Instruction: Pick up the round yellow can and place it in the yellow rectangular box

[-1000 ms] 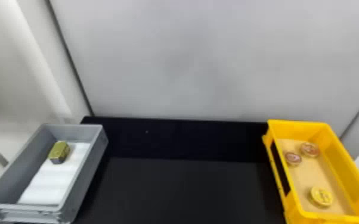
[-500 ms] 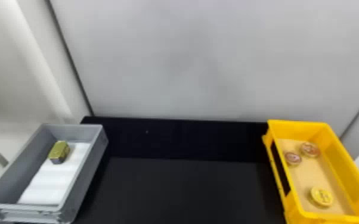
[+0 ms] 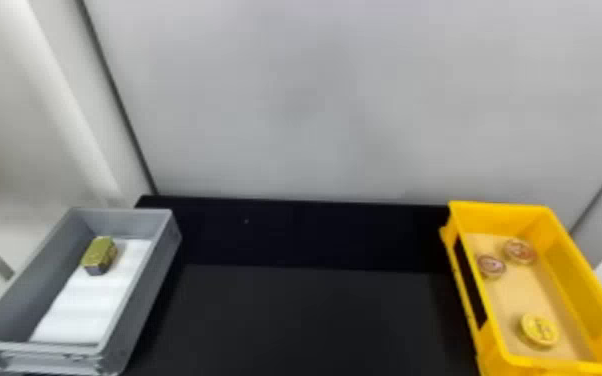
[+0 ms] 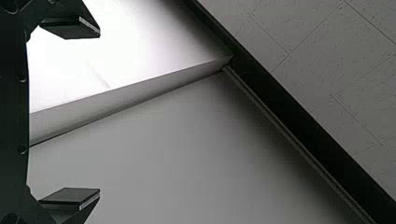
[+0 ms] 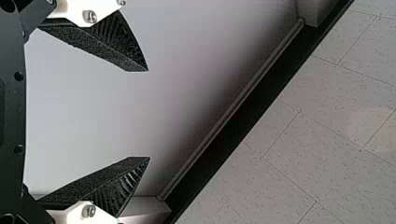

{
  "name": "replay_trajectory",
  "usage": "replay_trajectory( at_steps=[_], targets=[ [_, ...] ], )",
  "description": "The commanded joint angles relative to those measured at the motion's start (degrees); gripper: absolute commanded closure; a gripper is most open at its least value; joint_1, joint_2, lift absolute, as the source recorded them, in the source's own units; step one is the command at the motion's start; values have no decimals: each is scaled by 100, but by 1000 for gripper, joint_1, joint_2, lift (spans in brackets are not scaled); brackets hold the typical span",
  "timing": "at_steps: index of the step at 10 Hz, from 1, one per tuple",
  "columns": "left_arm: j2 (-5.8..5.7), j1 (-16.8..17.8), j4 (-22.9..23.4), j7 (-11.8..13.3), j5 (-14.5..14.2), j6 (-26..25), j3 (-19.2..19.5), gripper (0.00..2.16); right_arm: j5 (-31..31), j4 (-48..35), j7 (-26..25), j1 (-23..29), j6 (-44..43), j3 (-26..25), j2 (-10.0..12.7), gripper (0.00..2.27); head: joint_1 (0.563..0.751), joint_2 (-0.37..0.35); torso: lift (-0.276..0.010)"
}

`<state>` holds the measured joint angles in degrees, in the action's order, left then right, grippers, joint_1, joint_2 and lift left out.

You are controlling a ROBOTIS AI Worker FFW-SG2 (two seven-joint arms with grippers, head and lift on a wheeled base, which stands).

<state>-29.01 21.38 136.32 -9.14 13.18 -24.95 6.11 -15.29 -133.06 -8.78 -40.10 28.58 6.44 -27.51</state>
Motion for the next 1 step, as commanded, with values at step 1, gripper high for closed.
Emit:
replay_trajectory(
  at_steps=[1],
  targets=[
    [0, -2, 9, 0, 0, -3, -5, 87, 8, 0, -1, -15, 0, 7, 0, 119, 663, 54, -10]
  ],
)
